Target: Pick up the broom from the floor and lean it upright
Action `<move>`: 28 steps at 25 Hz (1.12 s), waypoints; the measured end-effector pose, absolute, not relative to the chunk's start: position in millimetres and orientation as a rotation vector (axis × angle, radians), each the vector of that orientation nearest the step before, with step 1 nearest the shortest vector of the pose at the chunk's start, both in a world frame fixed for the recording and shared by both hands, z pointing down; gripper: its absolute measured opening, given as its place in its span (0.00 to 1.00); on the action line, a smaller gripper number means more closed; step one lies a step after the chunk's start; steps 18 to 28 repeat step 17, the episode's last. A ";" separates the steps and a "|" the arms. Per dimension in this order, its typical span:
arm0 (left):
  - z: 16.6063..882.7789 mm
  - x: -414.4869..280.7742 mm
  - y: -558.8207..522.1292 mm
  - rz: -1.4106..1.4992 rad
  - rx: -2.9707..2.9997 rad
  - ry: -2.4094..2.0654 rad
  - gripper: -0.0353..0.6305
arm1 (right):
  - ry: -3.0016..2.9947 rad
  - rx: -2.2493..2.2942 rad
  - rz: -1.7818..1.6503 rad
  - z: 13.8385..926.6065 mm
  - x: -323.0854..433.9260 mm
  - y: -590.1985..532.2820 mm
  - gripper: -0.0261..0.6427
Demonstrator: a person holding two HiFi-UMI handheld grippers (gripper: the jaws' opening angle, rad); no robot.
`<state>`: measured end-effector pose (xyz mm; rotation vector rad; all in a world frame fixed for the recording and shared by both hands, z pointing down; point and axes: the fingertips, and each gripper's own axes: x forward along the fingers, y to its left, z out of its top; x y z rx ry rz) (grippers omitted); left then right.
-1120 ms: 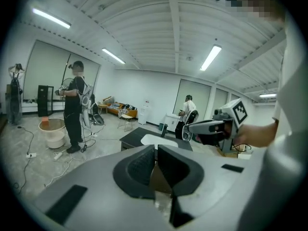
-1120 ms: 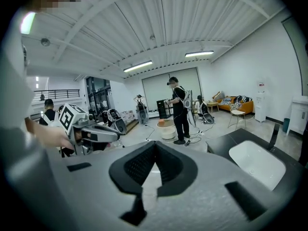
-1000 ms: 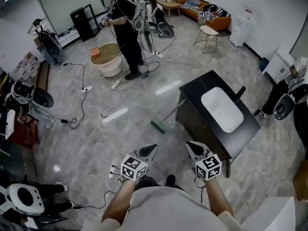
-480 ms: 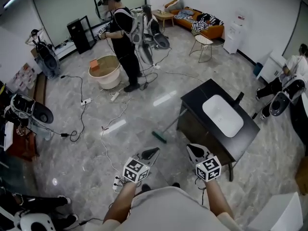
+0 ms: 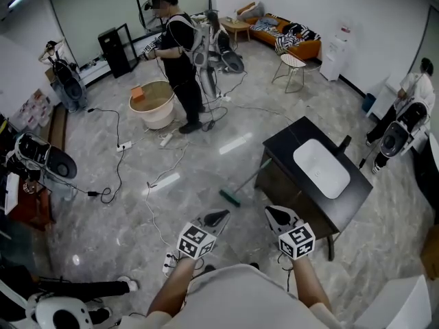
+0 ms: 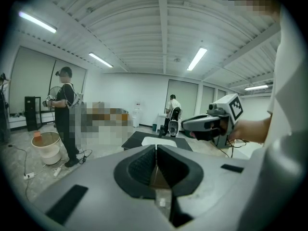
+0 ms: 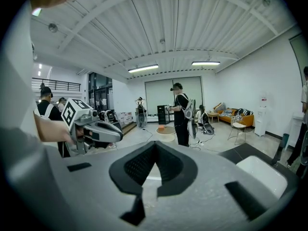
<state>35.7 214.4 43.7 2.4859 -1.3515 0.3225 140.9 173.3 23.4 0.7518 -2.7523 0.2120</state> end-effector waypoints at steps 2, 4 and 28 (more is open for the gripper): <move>44.5 33.1 214.0 0.315 2.487 -1.351 0.07 | -2.754 0.753 0.218 24.8 138.5 174.0 0.04; 45.6 31.1 213.0 0.304 2.486 -1.355 0.07 | -2.753 0.755 0.219 26.6 138.5 173.5 0.04; 48.1 29.8 210.5 0.297 2.484 -1.370 0.07 | -2.746 0.777 0.229 32.8 152.0 173.7 0.04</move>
